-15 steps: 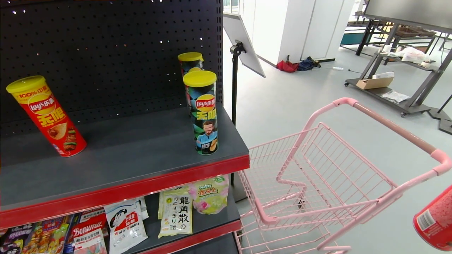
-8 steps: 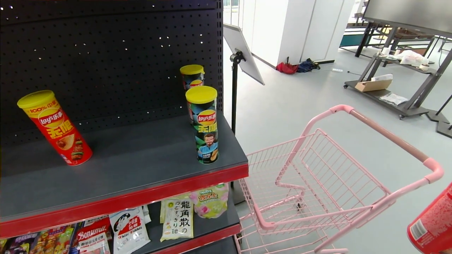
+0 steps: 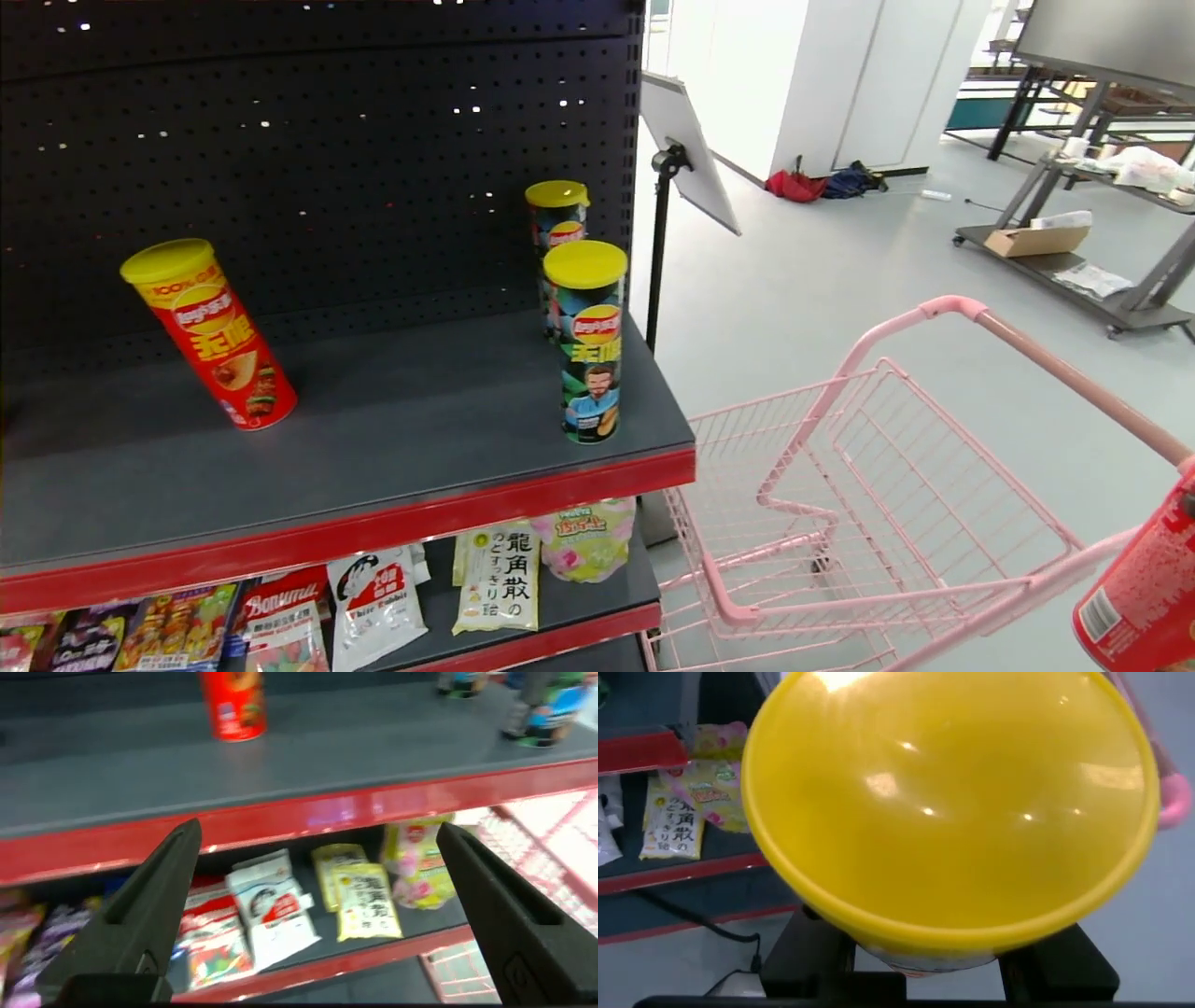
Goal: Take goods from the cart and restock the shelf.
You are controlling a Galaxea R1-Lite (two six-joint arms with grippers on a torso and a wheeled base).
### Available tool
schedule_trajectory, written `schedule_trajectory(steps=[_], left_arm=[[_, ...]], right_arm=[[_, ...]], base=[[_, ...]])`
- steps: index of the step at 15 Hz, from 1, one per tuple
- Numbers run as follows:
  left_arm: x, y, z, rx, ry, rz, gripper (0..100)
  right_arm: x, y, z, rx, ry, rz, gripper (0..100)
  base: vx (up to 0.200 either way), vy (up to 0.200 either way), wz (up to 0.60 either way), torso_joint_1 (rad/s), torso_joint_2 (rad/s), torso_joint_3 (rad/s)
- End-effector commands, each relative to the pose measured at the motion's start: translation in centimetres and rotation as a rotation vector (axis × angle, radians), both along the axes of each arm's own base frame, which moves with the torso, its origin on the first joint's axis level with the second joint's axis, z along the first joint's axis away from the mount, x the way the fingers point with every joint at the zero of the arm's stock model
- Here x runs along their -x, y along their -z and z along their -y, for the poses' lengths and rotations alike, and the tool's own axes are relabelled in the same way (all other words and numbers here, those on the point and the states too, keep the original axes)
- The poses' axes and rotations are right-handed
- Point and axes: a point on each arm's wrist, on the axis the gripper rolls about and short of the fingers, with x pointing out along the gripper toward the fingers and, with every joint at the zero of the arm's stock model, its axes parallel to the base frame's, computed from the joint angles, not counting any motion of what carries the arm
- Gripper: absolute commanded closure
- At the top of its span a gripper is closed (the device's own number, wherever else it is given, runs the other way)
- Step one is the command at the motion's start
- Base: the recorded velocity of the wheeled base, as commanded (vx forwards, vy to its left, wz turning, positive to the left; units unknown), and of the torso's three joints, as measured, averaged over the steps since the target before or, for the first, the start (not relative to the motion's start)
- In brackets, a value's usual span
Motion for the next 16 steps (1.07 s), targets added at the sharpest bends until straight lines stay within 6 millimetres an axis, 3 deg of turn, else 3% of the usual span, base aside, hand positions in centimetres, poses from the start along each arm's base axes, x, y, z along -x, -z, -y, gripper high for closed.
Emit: schedule_trajectory(steps=[1,5,9,16], left_arm=[[0.0,0.0,0.0,0.0,-0.001,0.0,0],[0.0,0.0,0.0,-0.002,-0.001,0.0,0],[0.0,0.0,0.0,-0.006,0.0,0.0,0],[0.0,0.0,0.0,-0.006,0.0,0.0,0]], right_arm=[[-0.1,0.3,0.0,0.001,-0.002,-0.002,100],[-0.1,0.4,0.0,0.007,-0.003,0.007,100],[0.5,1.1,0.0,0.014,-0.006,0.007,100],[1.8,1.8,0.1,0.01,-0.003,0.032,100]], base=[[0.0,0.0,0.6,0.012,0.0,-0.007],[0.0,0.0,0.6,0.01,0.01,0.001],[0.0,0.0,0.0,0.0,0.0,0.0],[0.0,0.2,0.0,0.003,0.0,0.001]])
